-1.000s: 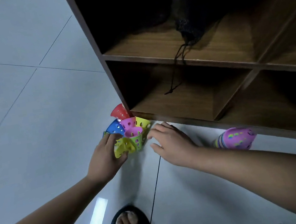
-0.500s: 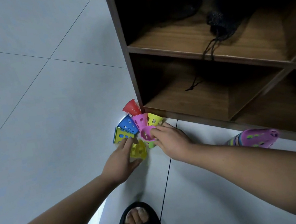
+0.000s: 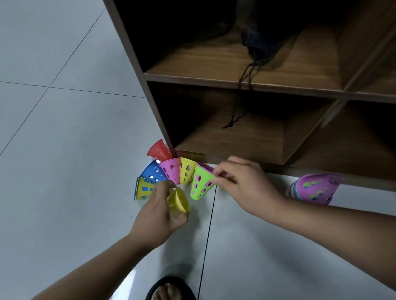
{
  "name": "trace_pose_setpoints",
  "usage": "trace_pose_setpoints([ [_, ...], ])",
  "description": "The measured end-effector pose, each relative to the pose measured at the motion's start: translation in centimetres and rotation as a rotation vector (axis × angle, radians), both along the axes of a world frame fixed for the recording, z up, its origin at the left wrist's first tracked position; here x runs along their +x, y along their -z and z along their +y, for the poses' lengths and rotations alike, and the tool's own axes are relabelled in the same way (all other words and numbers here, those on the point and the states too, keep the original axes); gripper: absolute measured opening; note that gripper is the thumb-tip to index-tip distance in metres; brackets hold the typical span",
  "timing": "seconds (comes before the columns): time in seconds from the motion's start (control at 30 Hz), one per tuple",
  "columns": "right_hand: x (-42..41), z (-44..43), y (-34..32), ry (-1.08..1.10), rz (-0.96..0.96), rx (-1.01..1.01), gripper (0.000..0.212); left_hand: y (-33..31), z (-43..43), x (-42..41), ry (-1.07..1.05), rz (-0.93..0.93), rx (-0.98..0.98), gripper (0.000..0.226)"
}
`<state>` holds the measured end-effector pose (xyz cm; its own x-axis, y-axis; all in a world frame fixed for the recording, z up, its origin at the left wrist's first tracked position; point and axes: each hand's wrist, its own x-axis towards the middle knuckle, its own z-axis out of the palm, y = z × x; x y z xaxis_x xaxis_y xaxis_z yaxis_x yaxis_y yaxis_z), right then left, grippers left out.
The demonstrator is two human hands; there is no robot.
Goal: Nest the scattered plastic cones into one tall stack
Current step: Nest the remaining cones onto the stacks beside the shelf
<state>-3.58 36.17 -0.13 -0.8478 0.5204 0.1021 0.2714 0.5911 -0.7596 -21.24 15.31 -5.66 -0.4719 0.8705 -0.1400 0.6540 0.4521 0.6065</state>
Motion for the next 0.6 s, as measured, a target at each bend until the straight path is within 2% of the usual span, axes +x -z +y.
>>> trace_pose_setpoints([
  [0.17,4.3,2.3,-5.0,0.154,0.115,-0.097,0.006,-5.4,4.2,2.9,-0.059,-0.053,0.161,0.062],
  [0.37,11.2,4.6,-8.4,0.376,0.113,-0.333,0.016,-9.8,7.9,7.1,0.033,-0.065,0.317,0.064],
  [0.6,17.2,5.5,-7.8,0.541,0.118,-0.474,0.01,-12.4,11.2,11.9,0.085,-0.08,0.413,0.064],
])
